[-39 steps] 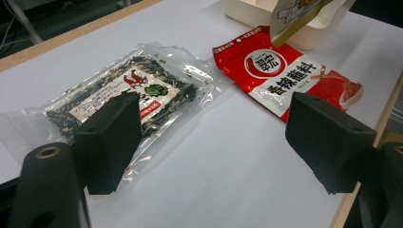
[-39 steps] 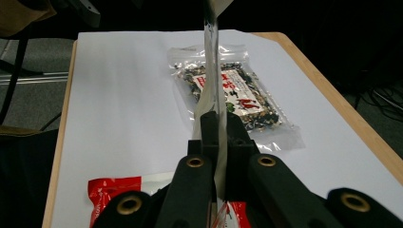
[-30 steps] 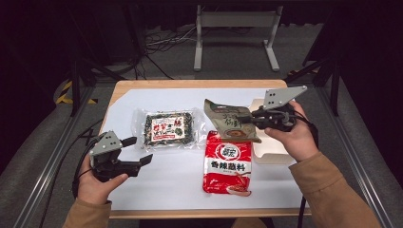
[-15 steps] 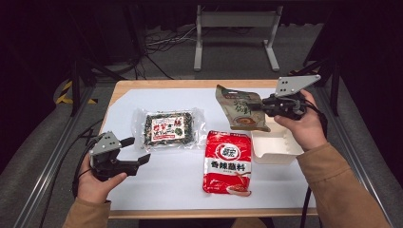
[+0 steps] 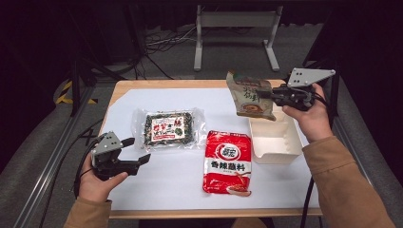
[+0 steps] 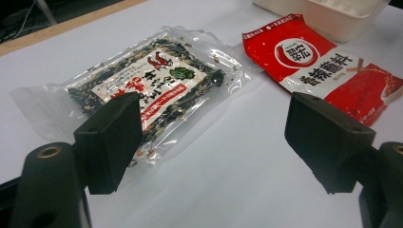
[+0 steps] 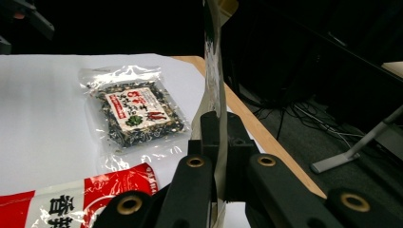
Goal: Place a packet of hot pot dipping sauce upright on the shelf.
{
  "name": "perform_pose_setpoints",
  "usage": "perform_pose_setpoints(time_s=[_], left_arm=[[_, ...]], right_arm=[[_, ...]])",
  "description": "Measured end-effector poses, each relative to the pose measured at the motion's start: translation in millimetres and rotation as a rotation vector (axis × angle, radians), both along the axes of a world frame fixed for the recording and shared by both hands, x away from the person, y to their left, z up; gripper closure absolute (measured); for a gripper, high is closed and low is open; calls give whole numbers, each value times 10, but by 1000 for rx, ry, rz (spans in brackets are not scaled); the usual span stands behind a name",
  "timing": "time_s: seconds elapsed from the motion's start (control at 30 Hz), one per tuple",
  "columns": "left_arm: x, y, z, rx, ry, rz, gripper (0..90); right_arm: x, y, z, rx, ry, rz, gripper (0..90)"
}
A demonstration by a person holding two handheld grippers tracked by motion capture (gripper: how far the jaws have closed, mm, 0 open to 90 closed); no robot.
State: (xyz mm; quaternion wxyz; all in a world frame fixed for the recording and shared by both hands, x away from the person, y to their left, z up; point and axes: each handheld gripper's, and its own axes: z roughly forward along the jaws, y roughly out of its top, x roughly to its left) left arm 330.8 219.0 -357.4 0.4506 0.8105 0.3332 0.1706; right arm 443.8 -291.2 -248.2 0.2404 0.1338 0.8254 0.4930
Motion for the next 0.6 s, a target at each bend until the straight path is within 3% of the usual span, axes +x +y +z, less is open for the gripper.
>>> perform_pose_setpoints(time_s=[0.23,0.6], left_arm=[[12,6,-14,-4,3,2,207],[19,22,-36,-2,8,11,207]], right_arm=[[79,-145,-55,39,-39,-29,891],[220,-328,-113,13,-51,-97,891]])
